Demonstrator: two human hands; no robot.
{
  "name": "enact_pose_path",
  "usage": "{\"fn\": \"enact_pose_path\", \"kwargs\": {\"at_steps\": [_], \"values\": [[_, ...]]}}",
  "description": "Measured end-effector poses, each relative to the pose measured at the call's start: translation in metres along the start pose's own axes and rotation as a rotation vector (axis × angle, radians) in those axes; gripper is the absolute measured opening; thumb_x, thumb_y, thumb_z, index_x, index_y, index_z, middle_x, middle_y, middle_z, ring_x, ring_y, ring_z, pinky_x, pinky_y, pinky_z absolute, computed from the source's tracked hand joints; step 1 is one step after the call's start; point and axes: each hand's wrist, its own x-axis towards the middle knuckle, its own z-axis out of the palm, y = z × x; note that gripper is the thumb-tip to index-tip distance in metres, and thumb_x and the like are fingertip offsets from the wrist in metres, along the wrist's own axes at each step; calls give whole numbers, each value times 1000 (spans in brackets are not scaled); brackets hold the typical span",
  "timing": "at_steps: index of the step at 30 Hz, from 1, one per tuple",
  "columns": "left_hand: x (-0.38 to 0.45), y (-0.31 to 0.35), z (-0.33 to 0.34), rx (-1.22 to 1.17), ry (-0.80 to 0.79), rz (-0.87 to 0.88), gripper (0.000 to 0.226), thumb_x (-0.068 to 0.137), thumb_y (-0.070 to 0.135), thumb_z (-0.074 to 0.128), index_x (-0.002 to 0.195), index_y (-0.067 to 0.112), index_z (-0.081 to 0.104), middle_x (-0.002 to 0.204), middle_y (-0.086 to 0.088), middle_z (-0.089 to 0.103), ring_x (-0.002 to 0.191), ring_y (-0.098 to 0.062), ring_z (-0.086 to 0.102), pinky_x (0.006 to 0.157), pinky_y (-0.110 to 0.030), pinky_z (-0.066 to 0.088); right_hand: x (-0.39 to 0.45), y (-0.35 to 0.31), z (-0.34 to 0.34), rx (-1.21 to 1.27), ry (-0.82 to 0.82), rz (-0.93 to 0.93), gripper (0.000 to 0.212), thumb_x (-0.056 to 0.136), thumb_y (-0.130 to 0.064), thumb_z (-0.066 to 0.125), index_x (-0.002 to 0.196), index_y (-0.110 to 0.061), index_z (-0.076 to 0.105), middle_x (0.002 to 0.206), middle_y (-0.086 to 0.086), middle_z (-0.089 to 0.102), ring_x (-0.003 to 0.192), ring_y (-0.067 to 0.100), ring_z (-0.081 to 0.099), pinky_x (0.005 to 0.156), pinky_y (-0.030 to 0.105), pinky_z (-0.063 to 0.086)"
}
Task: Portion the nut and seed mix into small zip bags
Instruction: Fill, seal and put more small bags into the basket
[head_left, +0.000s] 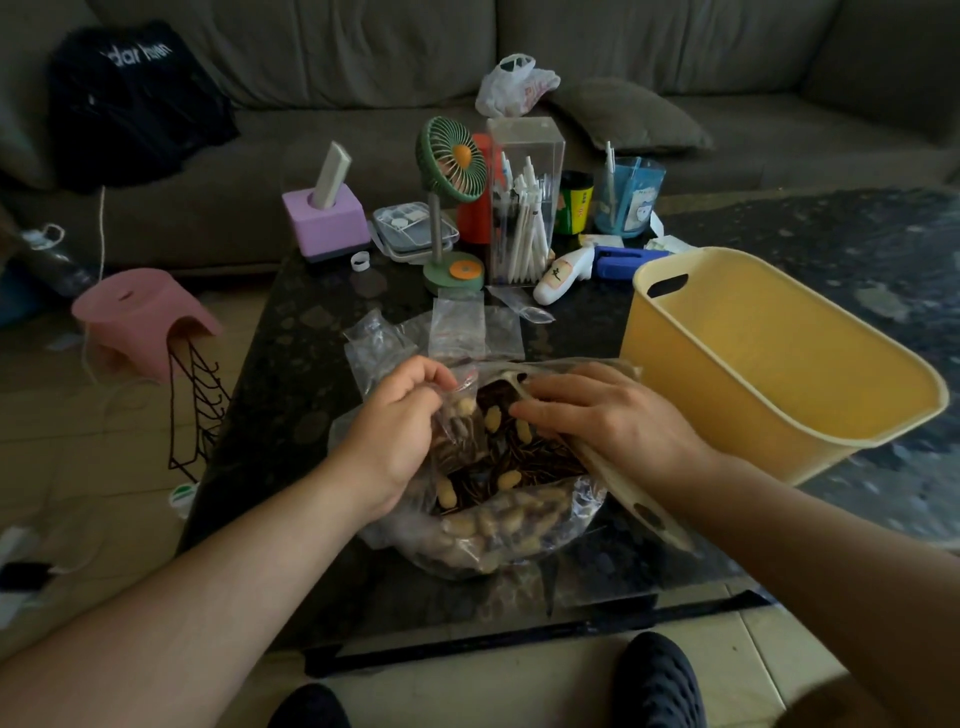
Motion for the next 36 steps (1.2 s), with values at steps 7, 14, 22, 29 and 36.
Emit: {"fn": "enact_pose_path", "kwargs": {"at_steps": [7, 14, 22, 29, 36], "values": [[0, 8, -5, -170, -74, -15, 54, 102, -4, 46, 70, 30, 73, 81, -9, 70, 85, -32, 64, 76, -42, 53, -1, 9, 13, -77, -80, -69, 48, 96, -12, 69, 140, -30, 65, 146, 2, 62, 120, 34, 58, 84, 50, 58], [-3, 13, 0, -230, -72, 8, 39, 105, 3, 51, 85, 28, 74, 113, -21, 77, 110, -36, 73, 89, -43, 58, 4, -1, 6, 60, 24, 43, 36, 93, -10, 63, 124, -25, 76, 126, 0, 70, 113, 26, 61, 94, 44, 54], [-12, 17, 13, -346, -97, -96, 21, 110, 11, 51, 122, 23, 63, 113, -10, 78, 100, -23, 77, 78, -35, 62, 33, -38, -25, 890, 73, 621, 12, 93, -35, 76, 105, -32, 76, 91, -11, 78, 87, 11, 75, 85, 43, 64], [-19, 16, 17, -444, -232, -123, 37, 90, 9, 71, 126, 7, 65, 119, -12, 78, 113, -26, 75, 97, -41, 62, 39, -39, -28, 1179, 243, 705, 4, 96, -17, 74, 98, -17, 77, 94, 9, 78, 93, 27, 76, 85, 47, 64], [-16, 16, 21, -467, -212, -153, 39, 94, -9, 67, 128, 10, 66, 116, -12, 78, 111, -26, 75, 94, -37, 61, 35, -39, -28, 1341, 131, 708, 13, 99, -17, 69, 110, -12, 73, 103, 14, 77, 101, 35, 74, 88, 45, 64]]}}
